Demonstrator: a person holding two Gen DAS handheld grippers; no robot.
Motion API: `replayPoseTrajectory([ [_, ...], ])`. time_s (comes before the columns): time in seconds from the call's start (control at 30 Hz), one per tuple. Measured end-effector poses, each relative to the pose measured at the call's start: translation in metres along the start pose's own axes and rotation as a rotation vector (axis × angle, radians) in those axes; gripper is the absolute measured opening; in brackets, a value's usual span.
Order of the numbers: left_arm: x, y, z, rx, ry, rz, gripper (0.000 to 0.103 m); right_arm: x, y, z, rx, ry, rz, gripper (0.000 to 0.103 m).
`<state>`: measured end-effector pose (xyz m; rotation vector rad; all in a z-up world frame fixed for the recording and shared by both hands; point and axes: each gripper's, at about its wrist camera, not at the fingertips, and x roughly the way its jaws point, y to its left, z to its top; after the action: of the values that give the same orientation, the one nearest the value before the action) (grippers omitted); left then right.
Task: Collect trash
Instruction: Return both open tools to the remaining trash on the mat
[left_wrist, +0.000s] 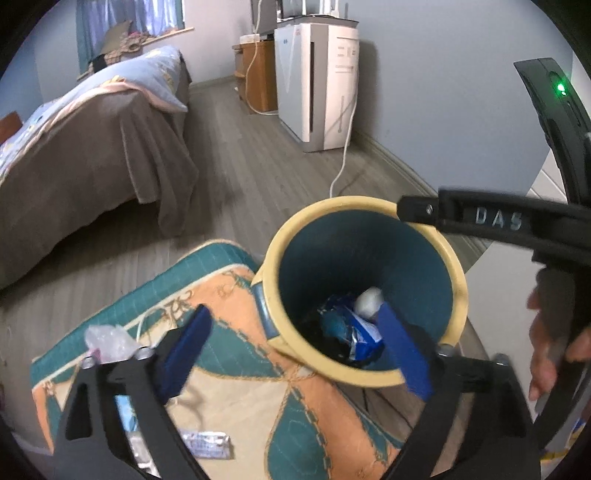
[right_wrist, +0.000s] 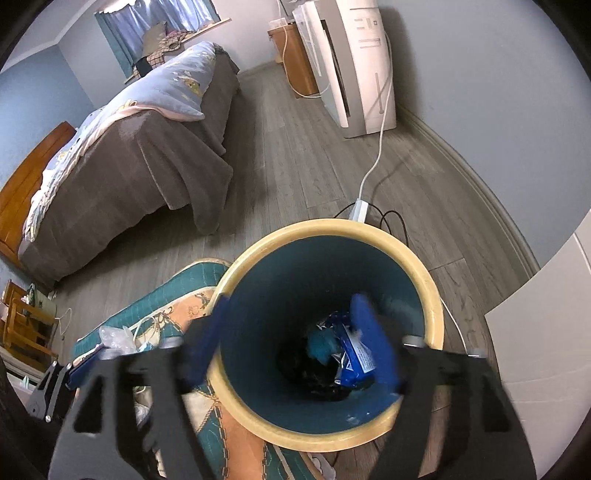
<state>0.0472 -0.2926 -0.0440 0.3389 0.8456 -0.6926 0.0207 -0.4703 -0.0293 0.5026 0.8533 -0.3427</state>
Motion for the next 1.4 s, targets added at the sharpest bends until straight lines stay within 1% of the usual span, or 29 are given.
replayPoseTrajectory([
  [0.03, -0.002, 0.004, -0.004, -0.009, 0.001, 0.001, 0.094, -0.001, 0.002, 0.000, -0.003, -0.007, 0.004, 0.089],
  [0.1, -0.006, 0.009, -0.007, -0.023, 0.010, 0.004, 0.095, -0.002, 0.006, 0.001, -0.014, -0.013, 0.004, 0.096],
  [0.13, -0.010, 0.014, -0.011, -0.036, 0.013, 0.012, 0.095, -0.003, 0.011, 0.000, -0.030, -0.013, 0.001, 0.097],
  [0.2, -0.018, 0.022, -0.017, -0.048, 0.009, 0.017, 0.096, -0.002, 0.016, 0.001, -0.055, -0.009, -0.006, 0.097],
  [0.3, -0.029, 0.034, -0.023, -0.053, 0.002, 0.050, 0.097, -0.002, 0.027, 0.000, -0.072, 0.001, -0.017, 0.097],
  [0.4, -0.043, 0.050, -0.028, -0.073, 0.002, 0.076, 0.097, -0.005, 0.039, -0.001, -0.056, 0.002, 0.002, 0.097],
  [0.47, -0.057, 0.066, -0.031, -0.095, 0.002, 0.096, 0.097, -0.008, 0.051, -0.004, -0.075, -0.001, 0.005, 0.097],
  [0.67, -0.096, 0.107, -0.043, -0.149, 0.008, 0.230, 0.098, -0.014, 0.097, -0.014, -0.163, 0.006, 0.029, 0.097],
  [0.77, -0.111, 0.125, -0.056, -0.163, 0.027, 0.268, 0.098, -0.014, 0.122, -0.022, -0.217, 0.013, 0.035, 0.097],
  [0.83, -0.117, 0.139, -0.066, -0.181, 0.043, 0.294, 0.098, -0.013, 0.138, -0.027, -0.259, 0.022, 0.033, 0.097],
  [0.9, -0.122, 0.152, -0.077, -0.213, 0.040, 0.320, 0.098, -0.011, 0.153, -0.034, -0.296, 0.039, 0.014, 0.097],
  [0.97, -0.125, 0.164, -0.089, -0.245, 0.035, 0.323, 0.098, -0.008, 0.162, -0.041, -0.323, 0.060, -0.019, 0.097],
  [1.03, -0.125, 0.179, -0.099, -0.270, 0.041, 0.322, 0.098, -0.005, 0.175, -0.048, -0.336, 0.079, -0.071, 0.097],
  [1.1, -0.126, 0.188, -0.104, -0.278, 0.046, 0.351, 0.098, -0.003, 0.187, -0.054, -0.335, 0.095, -0.105, 0.097],
  [1.23, -0.132, 0.211, -0.113, -0.335, 0.032, 0.387, 0.098, 0.000, 0.217, -0.067, -0.356, 0.126, -0.106, 0.097],
  [1.4, -0.138, 0.225, -0.122, -0.313, 0.027, 0.472, 0.098, 0.001, 0.251, -0.083, -0.440, 0.122, -0.086, 0.097],
])
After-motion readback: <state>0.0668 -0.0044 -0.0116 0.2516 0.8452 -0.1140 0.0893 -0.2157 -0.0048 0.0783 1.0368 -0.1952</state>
